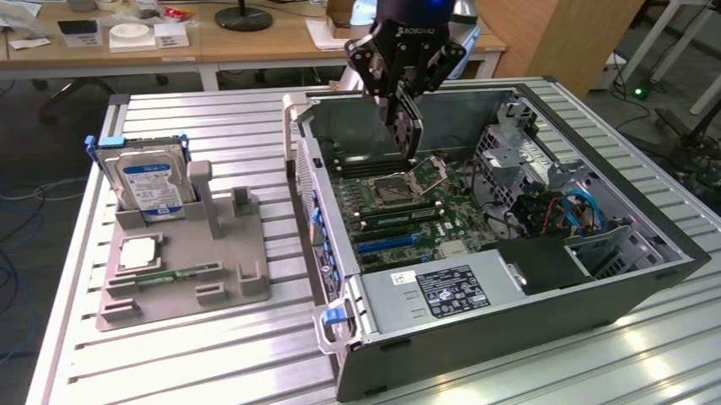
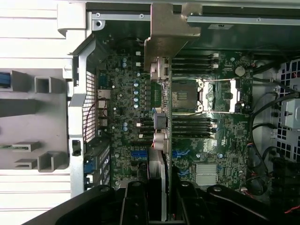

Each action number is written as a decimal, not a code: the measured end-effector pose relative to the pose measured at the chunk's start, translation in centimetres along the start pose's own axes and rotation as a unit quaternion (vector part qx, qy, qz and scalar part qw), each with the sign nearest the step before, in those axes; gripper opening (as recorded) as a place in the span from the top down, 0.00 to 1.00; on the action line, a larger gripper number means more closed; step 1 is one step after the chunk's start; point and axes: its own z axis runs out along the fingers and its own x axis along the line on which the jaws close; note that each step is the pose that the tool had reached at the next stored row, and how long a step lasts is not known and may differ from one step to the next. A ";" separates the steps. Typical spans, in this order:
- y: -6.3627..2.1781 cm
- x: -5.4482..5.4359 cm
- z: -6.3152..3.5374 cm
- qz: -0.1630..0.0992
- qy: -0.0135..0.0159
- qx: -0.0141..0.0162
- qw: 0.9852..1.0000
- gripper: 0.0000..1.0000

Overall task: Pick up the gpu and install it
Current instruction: 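Pick up the gpu and move the gpu toward the slot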

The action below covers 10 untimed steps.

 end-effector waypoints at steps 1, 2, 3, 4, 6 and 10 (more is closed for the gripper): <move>0.00 -0.1 0.00 0.000 0.000 0.000 1.000 0.72; 0.00 -0.2 0.01 0.000 0.000 0.000 1.000 0.72; 0.00 -0.2 0.02 0.000 0.000 0.000 1.000 0.72; 0.00 -0.3 0.02 0.000 0.000 0.000 1.000 0.72; 0.01 -0.5 0.03 0.000 0.000 0.000 1.000 0.72; 0.01 -0.8 0.06 0.000 0.000 0.000 1.000 0.72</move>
